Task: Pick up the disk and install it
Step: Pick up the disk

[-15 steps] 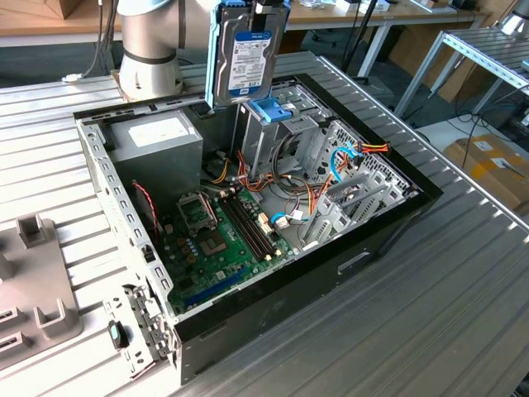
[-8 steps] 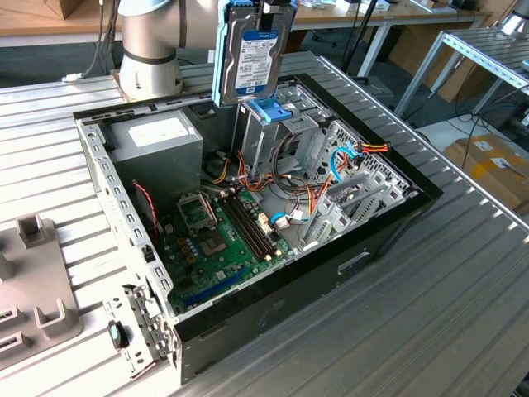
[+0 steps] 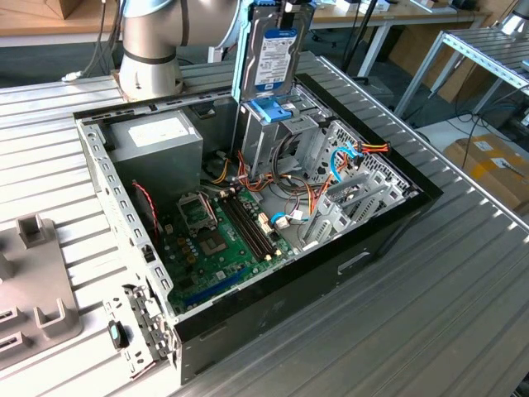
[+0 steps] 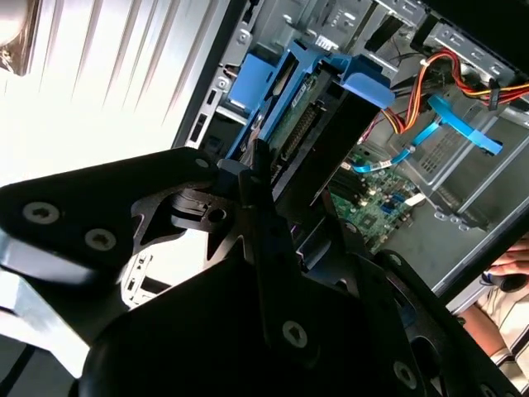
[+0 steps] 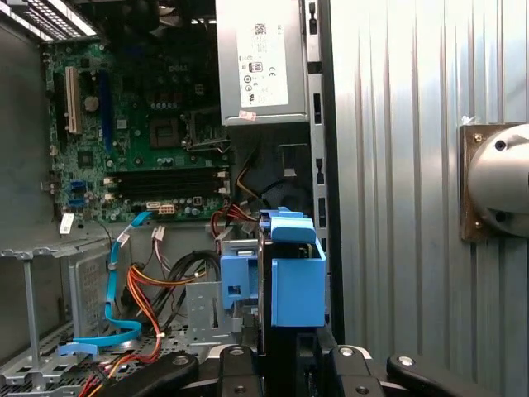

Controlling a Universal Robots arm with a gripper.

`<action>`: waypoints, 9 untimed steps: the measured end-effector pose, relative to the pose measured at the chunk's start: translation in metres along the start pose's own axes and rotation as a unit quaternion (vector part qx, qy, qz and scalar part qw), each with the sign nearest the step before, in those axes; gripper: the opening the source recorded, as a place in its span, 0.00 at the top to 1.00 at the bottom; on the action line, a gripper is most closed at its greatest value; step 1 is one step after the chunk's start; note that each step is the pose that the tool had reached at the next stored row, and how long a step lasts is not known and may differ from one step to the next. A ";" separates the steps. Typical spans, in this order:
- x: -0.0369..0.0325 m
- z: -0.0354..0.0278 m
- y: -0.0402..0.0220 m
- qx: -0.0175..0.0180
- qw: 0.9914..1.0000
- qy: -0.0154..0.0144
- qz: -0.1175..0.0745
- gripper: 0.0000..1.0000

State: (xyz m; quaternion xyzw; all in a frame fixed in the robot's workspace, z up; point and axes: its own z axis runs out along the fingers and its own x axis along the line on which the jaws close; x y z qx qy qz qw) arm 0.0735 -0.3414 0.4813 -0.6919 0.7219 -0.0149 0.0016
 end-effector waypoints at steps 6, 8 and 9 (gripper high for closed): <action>-0.0010 0.0003 -0.0160 0.000 1.000 0.000 0.000 0.65; -0.0014 0.0005 -0.0218 0.000 1.000 0.000 0.000 0.65; -0.0016 0.0005 -0.0240 0.000 1.000 0.000 0.000 0.65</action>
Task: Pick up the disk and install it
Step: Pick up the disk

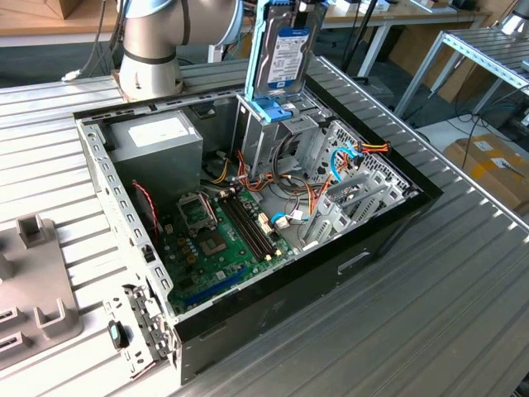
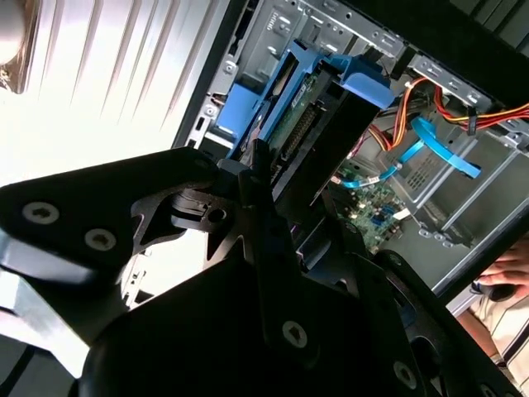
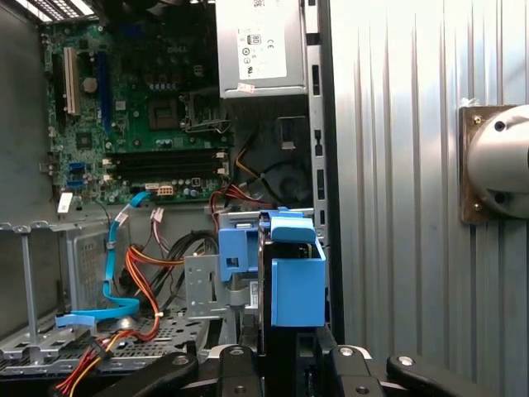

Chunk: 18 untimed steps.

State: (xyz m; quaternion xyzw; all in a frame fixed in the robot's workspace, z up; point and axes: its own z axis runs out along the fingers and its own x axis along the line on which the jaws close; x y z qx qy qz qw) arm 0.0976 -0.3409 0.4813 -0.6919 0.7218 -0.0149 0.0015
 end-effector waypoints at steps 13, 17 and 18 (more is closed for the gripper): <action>0.0055 0.0004 -0.0106 0.000 1.000 0.000 0.000 0.65; 0.0122 0.0005 -0.0109 0.000 1.000 0.000 0.000 0.65; 0.0134 0.0005 -0.0110 0.000 1.000 0.000 0.000 0.65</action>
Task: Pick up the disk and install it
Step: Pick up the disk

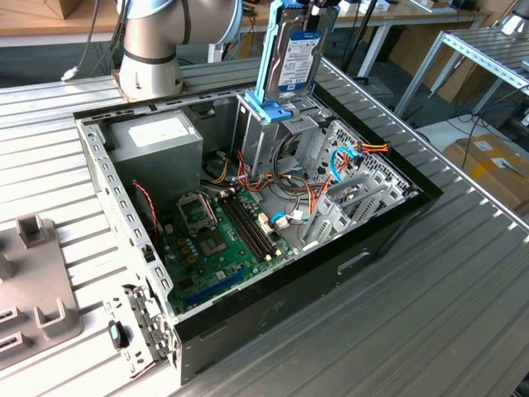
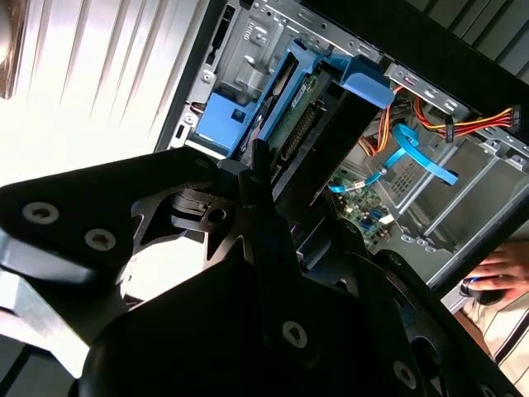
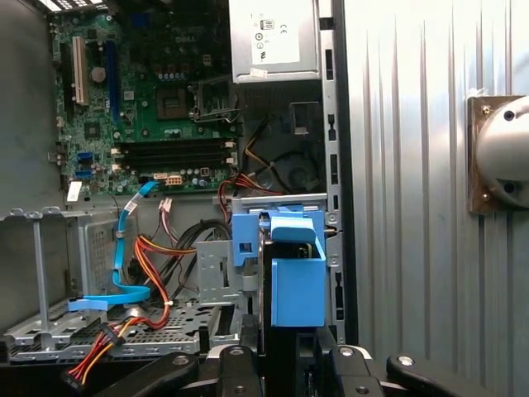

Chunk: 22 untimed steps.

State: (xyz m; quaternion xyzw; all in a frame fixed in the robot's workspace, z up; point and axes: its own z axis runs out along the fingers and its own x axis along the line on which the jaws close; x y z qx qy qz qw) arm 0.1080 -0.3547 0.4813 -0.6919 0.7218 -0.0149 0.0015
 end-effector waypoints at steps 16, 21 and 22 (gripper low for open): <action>0.0243 0.0005 -0.0014 0.000 1.000 0.000 0.000 0.65; 0.0253 0.0005 -0.0016 0.000 1.000 0.000 0.000 0.65; 0.0254 0.0005 -0.0016 0.000 1.000 0.000 0.000 0.65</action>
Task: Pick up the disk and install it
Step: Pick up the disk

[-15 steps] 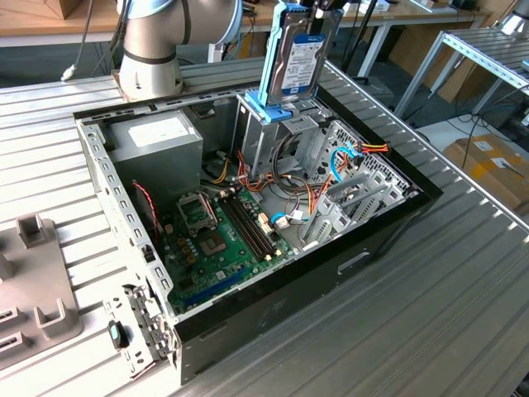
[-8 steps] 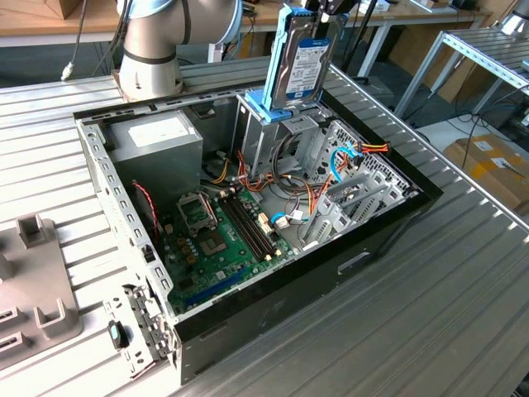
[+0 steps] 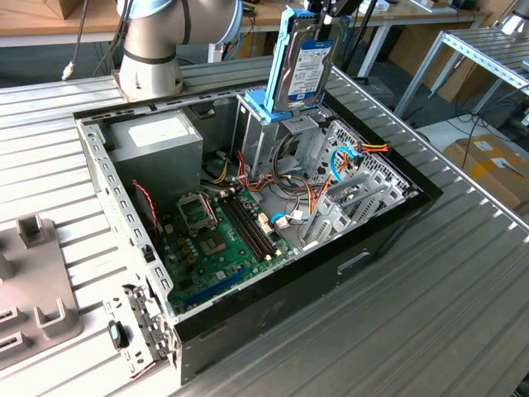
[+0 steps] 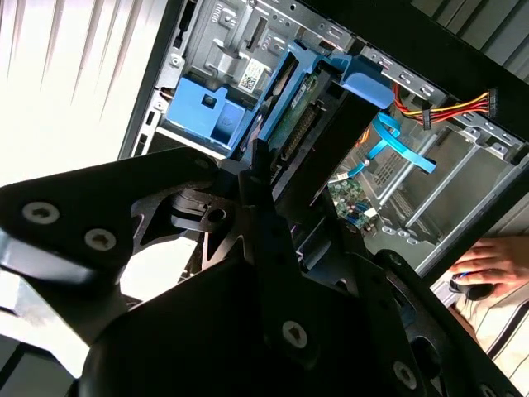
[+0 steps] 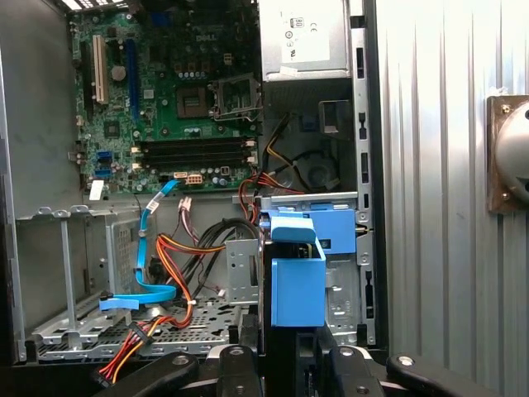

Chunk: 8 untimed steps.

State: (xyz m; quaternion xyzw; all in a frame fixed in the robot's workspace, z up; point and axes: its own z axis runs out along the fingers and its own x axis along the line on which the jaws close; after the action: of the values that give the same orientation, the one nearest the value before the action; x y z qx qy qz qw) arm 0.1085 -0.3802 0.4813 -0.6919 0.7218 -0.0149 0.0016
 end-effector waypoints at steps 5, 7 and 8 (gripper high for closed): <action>0.0001 0.0000 0.0000 0.000 1.000 0.000 0.000 0.65; 0.0005 0.0000 0.0000 0.000 1.000 0.000 0.000 0.65; 0.0009 0.0000 0.0000 0.000 1.000 0.000 0.000 0.65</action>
State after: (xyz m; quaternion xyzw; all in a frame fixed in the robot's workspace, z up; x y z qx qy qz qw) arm 0.1085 -0.3811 0.4813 -0.6919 0.7218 -0.0149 0.0015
